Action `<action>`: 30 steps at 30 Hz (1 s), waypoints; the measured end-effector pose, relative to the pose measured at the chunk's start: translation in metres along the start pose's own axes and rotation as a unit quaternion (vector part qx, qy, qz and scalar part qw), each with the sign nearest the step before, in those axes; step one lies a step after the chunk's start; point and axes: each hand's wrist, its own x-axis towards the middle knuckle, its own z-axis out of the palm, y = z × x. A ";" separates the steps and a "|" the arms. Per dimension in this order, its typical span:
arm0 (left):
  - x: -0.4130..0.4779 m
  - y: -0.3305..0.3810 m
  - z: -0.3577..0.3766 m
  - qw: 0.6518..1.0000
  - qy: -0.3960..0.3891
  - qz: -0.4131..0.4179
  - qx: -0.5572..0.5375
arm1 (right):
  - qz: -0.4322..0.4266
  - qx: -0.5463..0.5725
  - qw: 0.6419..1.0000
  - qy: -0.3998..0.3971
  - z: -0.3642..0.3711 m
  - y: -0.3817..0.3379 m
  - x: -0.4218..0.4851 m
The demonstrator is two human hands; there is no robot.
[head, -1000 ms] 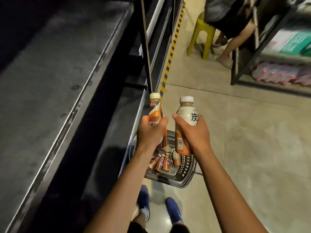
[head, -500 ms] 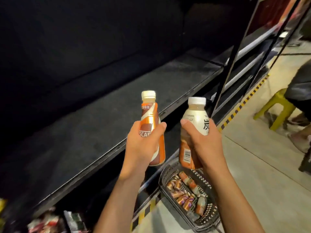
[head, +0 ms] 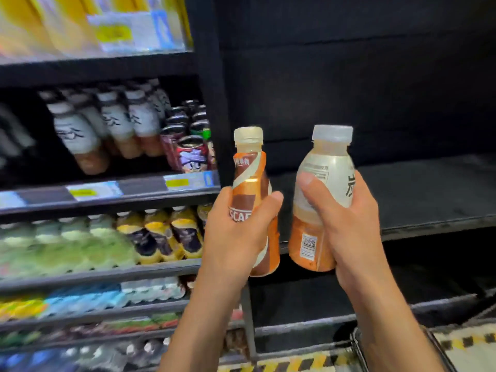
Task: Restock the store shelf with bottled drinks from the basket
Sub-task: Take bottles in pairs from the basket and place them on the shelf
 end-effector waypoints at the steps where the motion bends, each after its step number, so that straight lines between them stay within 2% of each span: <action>1: -0.007 0.003 -0.024 1.000 0.018 0.008 0.000 | -0.005 0.003 1.000 -0.016 0.022 -0.004 -0.011; 9: -0.035 0.003 -0.184 0.992 0.125 0.019 0.010 | -0.034 0.023 0.991 -0.128 0.171 -0.010 -0.093; 15: -0.025 0.007 -0.269 0.984 0.179 0.005 0.003 | -0.024 -0.003 0.990 -0.136 0.243 -0.004 -0.108; 25: 0.062 0.020 -0.357 0.987 0.162 0.001 -0.006 | -0.016 -0.072 0.988 -0.136 0.340 0.018 -0.063; 30: 0.124 0.027 -0.385 0.991 0.130 -0.013 -0.003 | 0.023 -0.043 0.990 -0.130 0.383 0.016 -0.024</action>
